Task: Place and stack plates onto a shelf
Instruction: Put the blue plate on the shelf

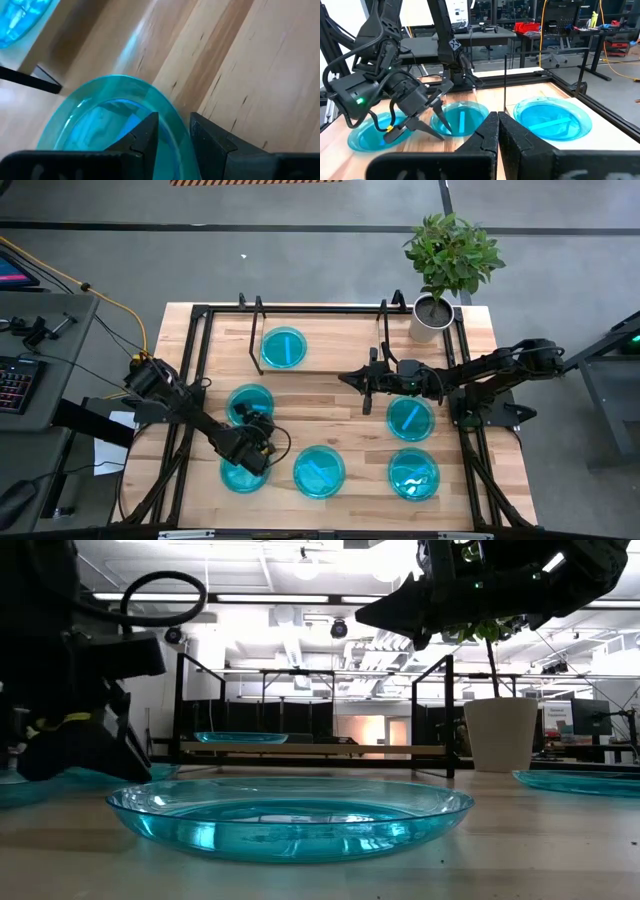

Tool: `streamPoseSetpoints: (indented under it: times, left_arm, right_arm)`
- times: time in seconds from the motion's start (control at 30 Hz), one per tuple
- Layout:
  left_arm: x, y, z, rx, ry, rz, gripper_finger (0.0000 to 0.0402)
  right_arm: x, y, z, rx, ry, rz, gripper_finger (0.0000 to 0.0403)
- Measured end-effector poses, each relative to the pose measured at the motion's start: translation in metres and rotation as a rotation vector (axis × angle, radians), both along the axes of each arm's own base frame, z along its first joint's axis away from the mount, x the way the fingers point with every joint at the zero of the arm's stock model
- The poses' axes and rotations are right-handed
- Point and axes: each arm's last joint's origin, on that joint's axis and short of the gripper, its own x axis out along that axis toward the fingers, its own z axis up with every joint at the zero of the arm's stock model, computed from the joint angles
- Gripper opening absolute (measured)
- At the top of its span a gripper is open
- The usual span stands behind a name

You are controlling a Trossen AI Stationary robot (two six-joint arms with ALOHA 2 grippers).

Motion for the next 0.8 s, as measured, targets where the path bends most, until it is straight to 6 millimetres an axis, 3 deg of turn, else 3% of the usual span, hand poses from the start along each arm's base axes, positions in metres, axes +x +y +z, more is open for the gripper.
streamPoseSetpoints:
  times: [0.33,0.57,0.8]
  left_arm:
    - [0.002,0.011,-0.002,-0.004,-0.001,0.054,0.0096]
    - [0.002,0.012,-0.003,-0.011,0.017,0.054,0.0012]
    - [0.000,0.012,0.013,-0.059,0.018,0.015,0.0001]
  right_arm:
    - [0.000,0.000,-0.001,0.000,0.007,0.000,0.0000]
    - [0.000,0.000,-0.001,0.000,0.007,0.000,0.0000]
    - [0.000,0.000,-0.001,0.000,0.006,0.000,0.0000]
